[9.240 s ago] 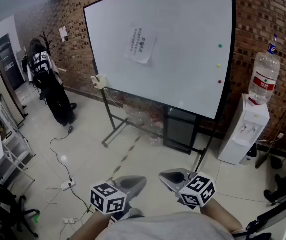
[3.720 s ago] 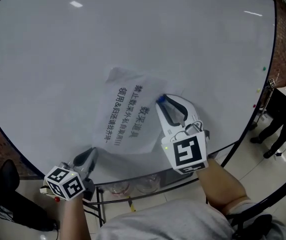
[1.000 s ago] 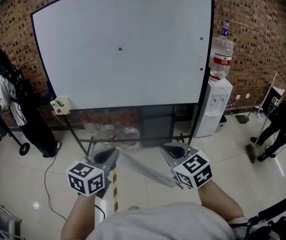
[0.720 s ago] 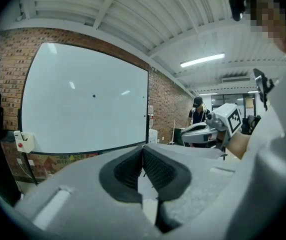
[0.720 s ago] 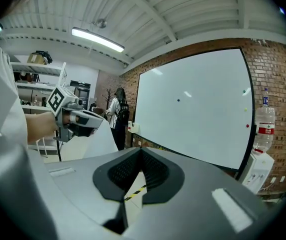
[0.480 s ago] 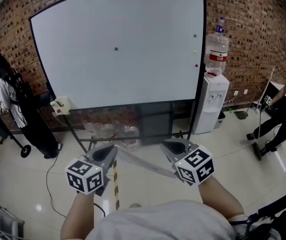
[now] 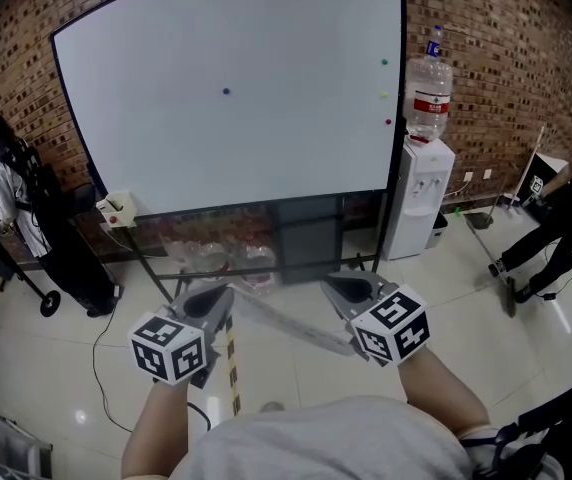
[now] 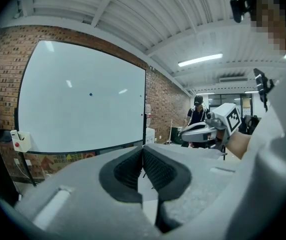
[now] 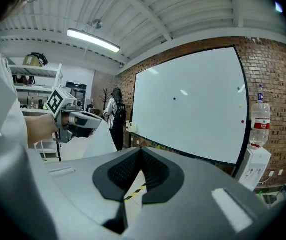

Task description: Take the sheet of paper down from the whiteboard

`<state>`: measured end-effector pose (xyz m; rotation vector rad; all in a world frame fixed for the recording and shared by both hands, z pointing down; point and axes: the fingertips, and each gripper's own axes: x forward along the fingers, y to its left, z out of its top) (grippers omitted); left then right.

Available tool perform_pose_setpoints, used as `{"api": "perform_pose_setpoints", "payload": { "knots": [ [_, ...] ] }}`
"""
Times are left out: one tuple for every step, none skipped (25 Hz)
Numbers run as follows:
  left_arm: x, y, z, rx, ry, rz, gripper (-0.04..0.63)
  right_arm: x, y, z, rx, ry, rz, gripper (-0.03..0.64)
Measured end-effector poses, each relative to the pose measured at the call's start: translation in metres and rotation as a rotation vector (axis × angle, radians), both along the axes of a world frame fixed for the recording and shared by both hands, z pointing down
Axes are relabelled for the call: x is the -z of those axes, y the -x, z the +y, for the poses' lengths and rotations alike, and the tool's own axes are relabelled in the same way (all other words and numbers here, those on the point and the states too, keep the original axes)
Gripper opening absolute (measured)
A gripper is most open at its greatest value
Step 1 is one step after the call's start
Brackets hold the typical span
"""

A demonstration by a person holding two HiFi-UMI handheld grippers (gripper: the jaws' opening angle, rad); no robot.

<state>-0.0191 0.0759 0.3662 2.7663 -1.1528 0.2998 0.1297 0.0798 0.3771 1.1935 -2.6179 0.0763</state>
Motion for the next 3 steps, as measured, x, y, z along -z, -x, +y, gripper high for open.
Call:
{"api": "perform_pose_setpoints", "payload": {
  "knots": [
    [0.0003,-0.0012,0.0000,-0.003,0.001,0.000,0.003,-0.0005,-0.0007,0.0000,-0.002,0.002,-0.001,0.000],
    [0.0003,-0.0025,0.0001,-0.007,0.003,0.000,0.003,-0.0012,-0.0015,0.0001,-0.003,0.004,-0.002,0.000],
    [0.0002,-0.0039,0.0004,-0.010,0.005,0.000,0.003,-0.0018,-0.0024,0.0002,-0.006,0.006,-0.002,0.000]
  ]
}}
